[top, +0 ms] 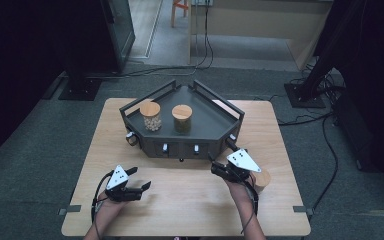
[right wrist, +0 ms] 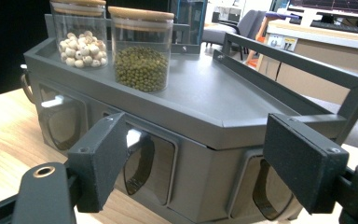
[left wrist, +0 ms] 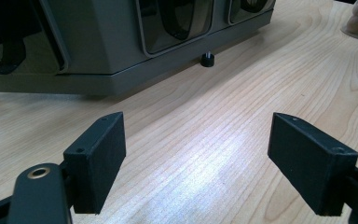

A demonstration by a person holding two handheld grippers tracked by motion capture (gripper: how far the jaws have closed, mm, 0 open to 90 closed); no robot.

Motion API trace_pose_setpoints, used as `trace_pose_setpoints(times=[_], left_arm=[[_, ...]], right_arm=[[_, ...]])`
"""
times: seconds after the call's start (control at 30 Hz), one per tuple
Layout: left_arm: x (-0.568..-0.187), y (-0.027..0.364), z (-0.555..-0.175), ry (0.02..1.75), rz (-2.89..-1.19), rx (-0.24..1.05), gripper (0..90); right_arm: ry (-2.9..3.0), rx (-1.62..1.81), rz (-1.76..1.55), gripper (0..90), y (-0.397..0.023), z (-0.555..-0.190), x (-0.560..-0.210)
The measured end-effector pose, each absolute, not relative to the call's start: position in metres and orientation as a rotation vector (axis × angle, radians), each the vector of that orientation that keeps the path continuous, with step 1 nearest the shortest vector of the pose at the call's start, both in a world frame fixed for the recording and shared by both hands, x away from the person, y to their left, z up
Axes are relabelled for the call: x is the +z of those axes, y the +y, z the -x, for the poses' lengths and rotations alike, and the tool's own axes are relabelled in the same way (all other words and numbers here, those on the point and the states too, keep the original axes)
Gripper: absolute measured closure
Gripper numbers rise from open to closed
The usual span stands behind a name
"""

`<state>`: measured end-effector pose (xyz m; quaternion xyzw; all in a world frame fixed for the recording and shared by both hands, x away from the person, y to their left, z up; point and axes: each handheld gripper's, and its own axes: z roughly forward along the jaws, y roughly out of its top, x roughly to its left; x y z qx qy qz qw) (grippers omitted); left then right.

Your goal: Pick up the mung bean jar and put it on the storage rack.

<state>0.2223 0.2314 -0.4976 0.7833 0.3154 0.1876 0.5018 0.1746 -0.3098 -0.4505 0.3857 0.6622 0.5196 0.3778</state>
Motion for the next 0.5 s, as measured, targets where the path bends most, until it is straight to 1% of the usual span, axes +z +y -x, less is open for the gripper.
trace_pose_setpoints(times=[0.5], left_arm=[[-0.497,0.232,-0.222,0.761,-1.896,0.455,18.7]], right_arm=[[1.653,1.35,-1.043,21.5,-0.33,-0.164,-0.458]])
